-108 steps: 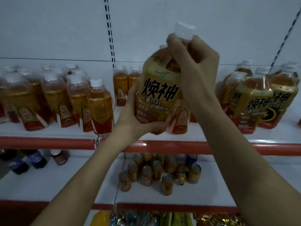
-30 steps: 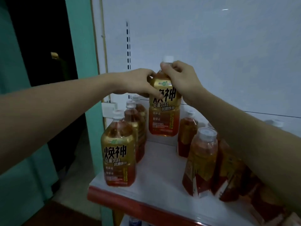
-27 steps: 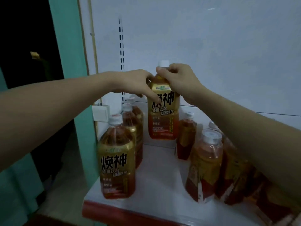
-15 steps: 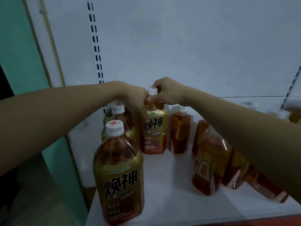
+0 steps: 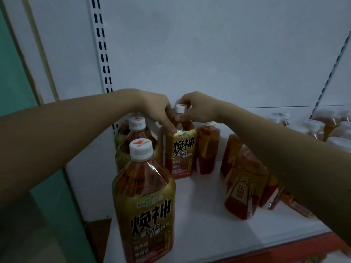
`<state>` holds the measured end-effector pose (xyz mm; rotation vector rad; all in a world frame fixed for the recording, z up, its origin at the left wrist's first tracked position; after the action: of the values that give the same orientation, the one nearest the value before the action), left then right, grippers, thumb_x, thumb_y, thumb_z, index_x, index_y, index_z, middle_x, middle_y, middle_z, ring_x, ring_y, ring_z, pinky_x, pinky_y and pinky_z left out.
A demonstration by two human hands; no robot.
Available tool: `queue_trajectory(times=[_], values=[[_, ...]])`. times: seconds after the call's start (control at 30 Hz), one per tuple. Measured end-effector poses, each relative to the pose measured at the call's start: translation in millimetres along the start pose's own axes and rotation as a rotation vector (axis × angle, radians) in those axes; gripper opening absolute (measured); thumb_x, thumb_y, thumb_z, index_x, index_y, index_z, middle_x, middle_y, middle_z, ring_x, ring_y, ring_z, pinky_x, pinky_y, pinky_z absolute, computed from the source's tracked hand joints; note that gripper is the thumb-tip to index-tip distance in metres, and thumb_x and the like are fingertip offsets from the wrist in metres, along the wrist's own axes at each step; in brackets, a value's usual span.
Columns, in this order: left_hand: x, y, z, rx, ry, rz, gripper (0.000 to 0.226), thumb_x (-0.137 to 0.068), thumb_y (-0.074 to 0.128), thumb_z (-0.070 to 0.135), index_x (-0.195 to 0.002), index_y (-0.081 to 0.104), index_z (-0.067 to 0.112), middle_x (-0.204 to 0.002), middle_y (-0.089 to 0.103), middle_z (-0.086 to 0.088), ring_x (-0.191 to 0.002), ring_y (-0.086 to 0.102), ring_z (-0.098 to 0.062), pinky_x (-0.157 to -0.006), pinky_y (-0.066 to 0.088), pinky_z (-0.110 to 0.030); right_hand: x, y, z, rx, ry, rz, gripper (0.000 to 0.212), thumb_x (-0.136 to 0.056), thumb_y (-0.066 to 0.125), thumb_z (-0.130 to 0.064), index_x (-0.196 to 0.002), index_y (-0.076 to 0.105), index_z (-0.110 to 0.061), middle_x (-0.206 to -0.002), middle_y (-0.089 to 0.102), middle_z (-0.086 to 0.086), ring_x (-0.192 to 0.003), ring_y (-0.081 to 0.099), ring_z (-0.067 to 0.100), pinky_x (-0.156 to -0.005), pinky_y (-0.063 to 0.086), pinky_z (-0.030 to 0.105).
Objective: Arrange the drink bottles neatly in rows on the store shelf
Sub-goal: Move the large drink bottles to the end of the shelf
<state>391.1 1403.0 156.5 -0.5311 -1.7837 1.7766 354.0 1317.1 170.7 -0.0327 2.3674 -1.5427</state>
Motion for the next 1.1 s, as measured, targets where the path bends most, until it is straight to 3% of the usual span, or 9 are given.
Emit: queue_trajectory(times=[0.13,0.3,0.43,0.53,0.63,0.7,0.8,0.93,1.1], values=[[13.6,-16.6,11.3,0.047,0.033,0.068,0.042,-0.082,0.068,0.059,-0.097,0.068,0.019,-0.085,0.064,0.006,-0.075,0.056,-0.008,-0.067,0.041,-0.025,3.4,-18.7,-11.9,0.003,-0.021,0.057,0.045,-0.095,0.067,-0.036,-0.129,0.059,-0.007,-0.121,0.061,0.004,-0.100,0.057,0.017,-0.083,0.048,0.030],[39.8,-57.6,33.4,0.060,0.007,0.328,0.045,-0.092,0.058,0.053,-0.121,0.064,0.019,-0.111,0.064,0.000,-0.099,0.059,-0.019,-0.089,0.048,-0.036,22.5,-64.1,-20.0,0.106,-0.032,0.242,0.032,-0.102,0.055,-0.035,-0.115,0.065,-0.008,-0.107,0.063,0.003,-0.096,0.058,0.020,-0.080,0.046,0.032],[57.9,-76.5,73.7,0.014,-0.028,0.423,0.033,-0.094,0.056,0.050,-0.108,0.067,0.022,-0.104,0.064,0.002,-0.097,0.060,-0.019,-0.090,0.052,-0.041,59.8,-95.0,-5.4,0.155,0.011,0.293,0.033,-0.101,0.051,-0.034,-0.099,0.068,-0.006,-0.095,0.072,0.010,-0.090,0.066,0.030,-0.083,0.055,0.043],[66.8,-80.6,118.1,-0.005,-0.052,0.496,0.023,-0.093,0.058,0.047,-0.095,0.066,0.025,-0.099,0.065,0.004,-0.093,0.060,-0.018,-0.083,0.052,-0.037,104.8,-122.8,18.0,0.161,0.044,0.335,0.039,-0.100,0.050,-0.034,-0.093,0.067,-0.001,-0.089,0.073,0.016,-0.078,0.066,0.031,-0.076,0.054,0.041],[75.2,-79.4,178.4,0.040,-0.056,0.570,0.022,-0.092,0.058,0.044,-0.089,0.067,0.024,-0.088,0.063,0.010,-0.088,0.060,-0.017,-0.077,0.050,-0.034,163.1,-153.5,52.2,0.163,0.083,0.384,0.042,-0.098,0.050,-0.033,-0.088,0.063,0.005,-0.075,0.064,0.016,-0.065,0.050,0.026,-0.064,0.044,0.034],[78.8,-73.3,228.2,0.092,-0.039,0.575,0.023,-0.092,0.058,0.043,-0.086,0.068,0.022,-0.085,0.063,0.010,-0.084,0.061,-0.016,-0.074,0.050,-0.033,208.8,-174.4,81.1,0.160,0.127,0.388,0.042,-0.098,0.051,-0.033,-0.071,0.051,-0.002,-0.067,0.051,0.009,-0.061,0.043,0.024,-0.060,0.037,0.031],[74.1,-64.0,309.0,0.116,0.016,0.545,0.025,-0.090,0.058,0.042,-0.083,0.068,0.021,-0.084,0.066,0.006,-0.082,0.062,-0.017,-0.066,0.047,-0.030,280.6,-207.9,132.0,0.181,0.214,0.404,0.044,-0.098,0.052,-0.035,-0.063,0.039,-0.012,-0.060,0.042,0.006,-0.057,0.039,0.023,-0.056,0.032,0.030],[71.9,-52.2,417.7,0.233,0.120,0.540,0.027,-0.090,0.058,0.044,-0.075,0.064,0.023,-0.080,0.065,0.005,-0.077,0.061,-0.016,-0.064,0.045,-0.029,370.6,-243.0,190.2,0.169,0.324,0.403,0.049,-0.099,0.051,-0.042,-0.060,0.043,-0.013,-0.056,0.045,0.003,-0.054,0.042,0.021,-0.055,0.034,0.030],[56.3,8.9,541.4,0.360,0.273,0.485,0.027,-0.091,0.059,0.047,-0.072,0.063,0.028,-0.075,0.063,0.009,-0.072,0.061,-0.012,-0.071,0.054,-0.035,474.1,-252.2,256.3,0.116,0.407,0.403,0.051,-0.101,0.050,-0.046,-0.062,0.052,-0.014,-0.053,0.047,-0.001,-0.049,0.045,0.016,-0.054,0.041,0.031]])
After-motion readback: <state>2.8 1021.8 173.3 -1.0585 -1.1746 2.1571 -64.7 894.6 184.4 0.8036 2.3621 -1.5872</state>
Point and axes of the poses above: each hand's wrist, its own x-axis away from the middle knuckle, its own y-axis out of the palm, z = x × y, the point moved 9 cm from there along -x, towards the middle knuckle
